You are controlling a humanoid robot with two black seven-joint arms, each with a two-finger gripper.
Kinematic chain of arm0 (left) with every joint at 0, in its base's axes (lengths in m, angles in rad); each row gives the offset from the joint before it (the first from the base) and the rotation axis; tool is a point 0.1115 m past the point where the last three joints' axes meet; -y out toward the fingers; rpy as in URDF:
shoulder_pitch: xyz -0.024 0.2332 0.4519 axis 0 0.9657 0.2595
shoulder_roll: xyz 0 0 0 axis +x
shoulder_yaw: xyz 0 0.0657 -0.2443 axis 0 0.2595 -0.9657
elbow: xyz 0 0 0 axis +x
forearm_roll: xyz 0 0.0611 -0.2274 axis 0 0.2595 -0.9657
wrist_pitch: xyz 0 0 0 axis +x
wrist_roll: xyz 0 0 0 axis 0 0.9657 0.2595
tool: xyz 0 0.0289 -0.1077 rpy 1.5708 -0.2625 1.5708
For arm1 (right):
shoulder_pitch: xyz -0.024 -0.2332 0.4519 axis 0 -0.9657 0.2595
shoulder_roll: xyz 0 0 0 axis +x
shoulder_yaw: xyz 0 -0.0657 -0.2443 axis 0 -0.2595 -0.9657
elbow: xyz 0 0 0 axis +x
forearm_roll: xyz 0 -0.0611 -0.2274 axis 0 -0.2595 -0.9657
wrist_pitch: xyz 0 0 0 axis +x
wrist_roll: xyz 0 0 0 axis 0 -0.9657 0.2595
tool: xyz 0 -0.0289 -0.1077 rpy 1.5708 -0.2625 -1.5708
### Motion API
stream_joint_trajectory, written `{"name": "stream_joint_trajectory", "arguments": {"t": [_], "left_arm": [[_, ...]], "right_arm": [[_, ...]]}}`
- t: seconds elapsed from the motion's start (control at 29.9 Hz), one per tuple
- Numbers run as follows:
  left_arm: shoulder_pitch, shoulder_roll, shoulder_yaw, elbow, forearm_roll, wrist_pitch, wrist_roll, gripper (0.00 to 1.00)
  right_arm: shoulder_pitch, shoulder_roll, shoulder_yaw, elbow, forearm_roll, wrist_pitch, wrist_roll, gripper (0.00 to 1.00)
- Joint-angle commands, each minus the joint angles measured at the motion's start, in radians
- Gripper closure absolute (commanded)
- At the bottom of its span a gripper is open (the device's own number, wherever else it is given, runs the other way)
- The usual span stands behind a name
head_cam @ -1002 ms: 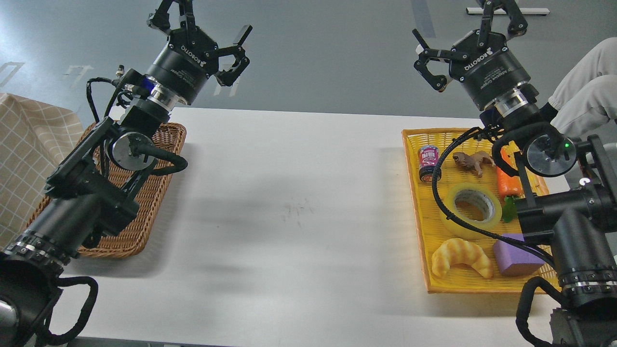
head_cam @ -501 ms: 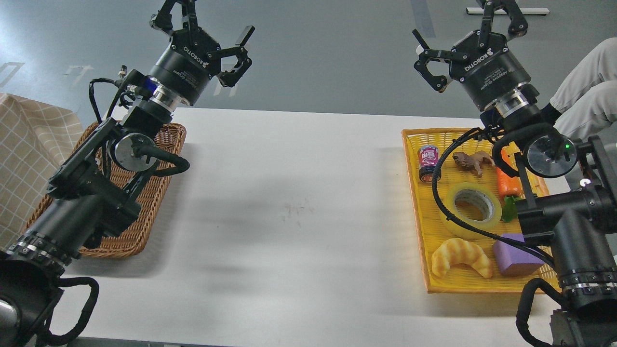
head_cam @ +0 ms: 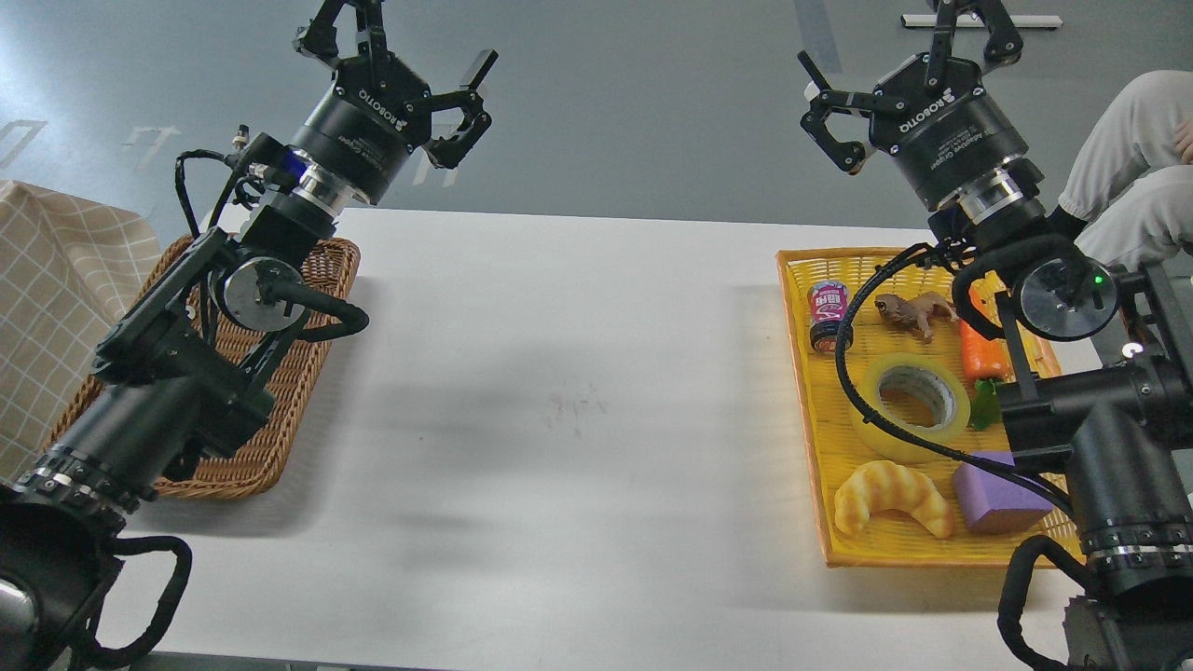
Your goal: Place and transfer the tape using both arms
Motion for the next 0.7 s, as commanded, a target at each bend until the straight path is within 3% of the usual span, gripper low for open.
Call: {"name": "stream_joint_trajectory", "arguments": {"t": [0.0, 0.67], "left_arm": [[-0.001, 0.0, 0.0, 0.001, 0.0, 0.0, 0.0, 0.02], [-0.001, 0.0, -0.003, 0.001, 0.0, 0.0, -0.002, 0.02]], "right_arm": [[0.007, 0.0, 0.0, -0.001, 0.0, 0.0, 0.0, 0.0], [0.007, 0.0, -0.002, -0.001, 0.002, 0.0, 0.0, 0.0]]}}
